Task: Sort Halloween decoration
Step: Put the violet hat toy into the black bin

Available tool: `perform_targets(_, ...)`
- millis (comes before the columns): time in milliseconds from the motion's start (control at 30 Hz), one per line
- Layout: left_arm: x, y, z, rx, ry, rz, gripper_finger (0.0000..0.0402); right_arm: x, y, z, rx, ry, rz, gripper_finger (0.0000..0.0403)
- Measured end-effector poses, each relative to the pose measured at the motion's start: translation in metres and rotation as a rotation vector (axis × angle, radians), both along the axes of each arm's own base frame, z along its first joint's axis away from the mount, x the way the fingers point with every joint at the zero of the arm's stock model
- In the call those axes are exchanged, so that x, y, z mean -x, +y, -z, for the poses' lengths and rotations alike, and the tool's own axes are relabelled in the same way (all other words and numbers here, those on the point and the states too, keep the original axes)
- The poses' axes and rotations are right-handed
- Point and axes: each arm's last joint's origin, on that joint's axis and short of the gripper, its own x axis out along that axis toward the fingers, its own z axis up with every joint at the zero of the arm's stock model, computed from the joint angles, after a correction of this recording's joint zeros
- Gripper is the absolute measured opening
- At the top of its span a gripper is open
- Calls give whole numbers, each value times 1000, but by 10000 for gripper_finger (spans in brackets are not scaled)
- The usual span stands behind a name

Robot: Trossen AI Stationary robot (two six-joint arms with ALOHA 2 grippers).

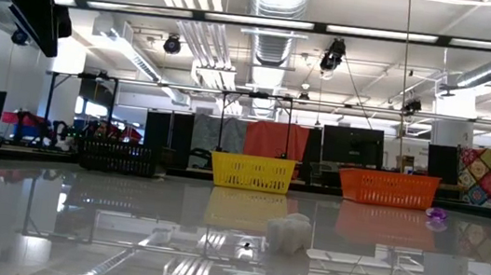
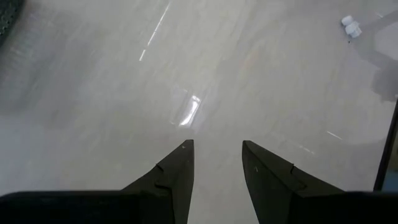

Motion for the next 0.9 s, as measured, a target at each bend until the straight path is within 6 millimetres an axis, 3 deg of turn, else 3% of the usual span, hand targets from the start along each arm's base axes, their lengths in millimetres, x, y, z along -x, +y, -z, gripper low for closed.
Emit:
perform_targets(467, 0, 0, 0, 0, 1, 0, 118, 2, -2, 3, 2, 5, 40, 17)
perform_targets(900, 1, -2, -1, 51, 8, 37, 118, -5, 5, -11, -51, -40, 95, 9)
